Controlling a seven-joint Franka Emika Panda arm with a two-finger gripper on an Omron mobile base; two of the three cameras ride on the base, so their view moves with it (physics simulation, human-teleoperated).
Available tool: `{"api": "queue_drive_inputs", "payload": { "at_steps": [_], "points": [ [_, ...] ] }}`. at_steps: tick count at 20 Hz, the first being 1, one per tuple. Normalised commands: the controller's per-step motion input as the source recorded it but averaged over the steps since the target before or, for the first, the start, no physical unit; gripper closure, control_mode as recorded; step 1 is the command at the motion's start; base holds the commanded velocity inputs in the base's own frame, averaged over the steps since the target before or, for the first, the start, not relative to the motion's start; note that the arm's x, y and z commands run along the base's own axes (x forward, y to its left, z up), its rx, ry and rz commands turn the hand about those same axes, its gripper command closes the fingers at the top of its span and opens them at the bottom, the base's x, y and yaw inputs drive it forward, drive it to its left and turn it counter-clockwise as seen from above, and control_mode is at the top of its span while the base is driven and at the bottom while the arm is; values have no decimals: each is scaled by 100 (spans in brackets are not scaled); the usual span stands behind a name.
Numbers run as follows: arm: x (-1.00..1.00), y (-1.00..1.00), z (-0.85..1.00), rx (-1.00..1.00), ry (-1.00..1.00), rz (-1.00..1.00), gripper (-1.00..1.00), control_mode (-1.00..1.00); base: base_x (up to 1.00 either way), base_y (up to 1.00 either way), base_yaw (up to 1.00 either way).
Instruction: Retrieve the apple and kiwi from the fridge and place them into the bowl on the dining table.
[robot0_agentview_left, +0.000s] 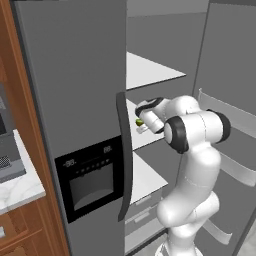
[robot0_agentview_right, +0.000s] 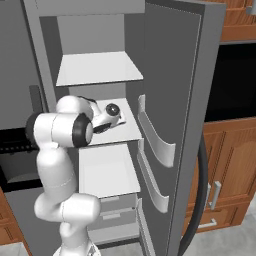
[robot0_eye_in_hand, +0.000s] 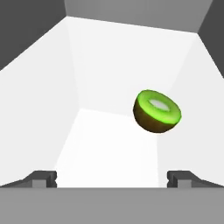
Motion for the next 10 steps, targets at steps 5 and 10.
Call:
{"api": "queue_drive_inputs", "payload": {
  "at_steps": [5,10],
  "points": [
    [36,1,-22,0,0,3,-100,-100,0,0,0],
    [33,4,-22,0,0,2,-100,-100,0,0,0]
  ]
}}
